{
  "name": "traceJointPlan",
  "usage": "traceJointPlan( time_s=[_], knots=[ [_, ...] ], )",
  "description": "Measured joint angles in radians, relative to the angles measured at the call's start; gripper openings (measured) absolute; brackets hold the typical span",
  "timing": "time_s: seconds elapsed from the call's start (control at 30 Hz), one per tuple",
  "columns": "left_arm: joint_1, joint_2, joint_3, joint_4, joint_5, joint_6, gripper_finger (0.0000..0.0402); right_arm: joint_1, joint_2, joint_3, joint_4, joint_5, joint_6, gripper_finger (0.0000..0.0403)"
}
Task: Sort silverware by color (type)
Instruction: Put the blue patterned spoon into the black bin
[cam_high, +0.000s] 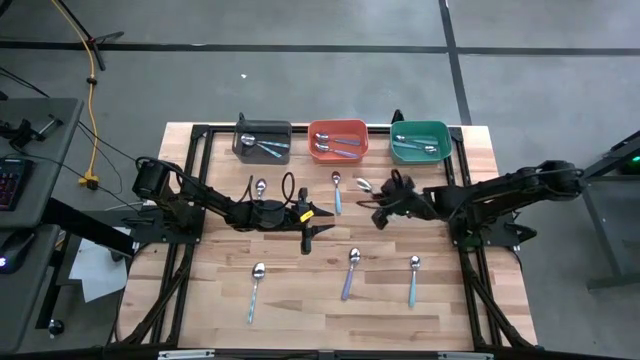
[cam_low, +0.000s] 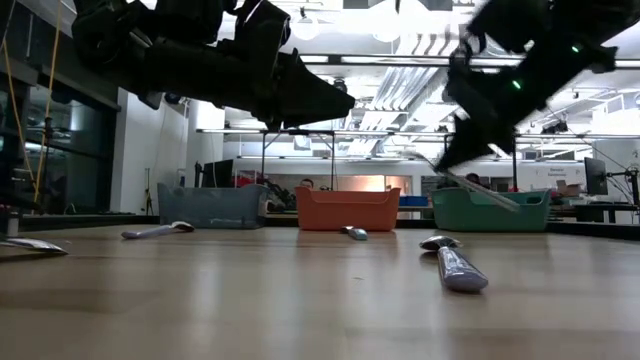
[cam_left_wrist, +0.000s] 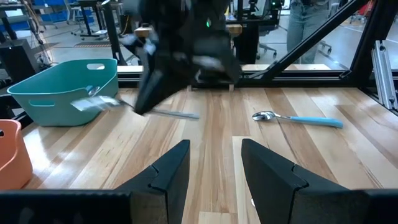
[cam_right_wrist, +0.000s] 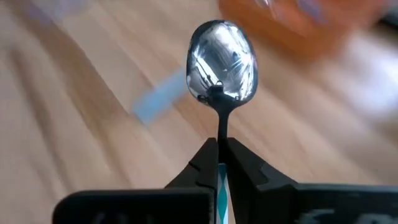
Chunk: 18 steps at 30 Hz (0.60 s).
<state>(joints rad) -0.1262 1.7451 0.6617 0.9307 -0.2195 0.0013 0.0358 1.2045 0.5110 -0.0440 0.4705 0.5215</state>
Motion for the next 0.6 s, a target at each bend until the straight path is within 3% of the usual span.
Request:
traceJointPlan(
  time_s=[0.27,0.6],
  knots=[
    [0.03,0.0,0.001,0.03,-0.026,-0.098,0.0141,0.016,0.029,0.001,0.512,-0.028,-0.278,0.0001],
    [0.056,0.0,0.035,0.173,0.07,-0.125,0.0141,0.075,0.089,0.001,0.844,-0.249,-0.447,0.0]
  ],
)
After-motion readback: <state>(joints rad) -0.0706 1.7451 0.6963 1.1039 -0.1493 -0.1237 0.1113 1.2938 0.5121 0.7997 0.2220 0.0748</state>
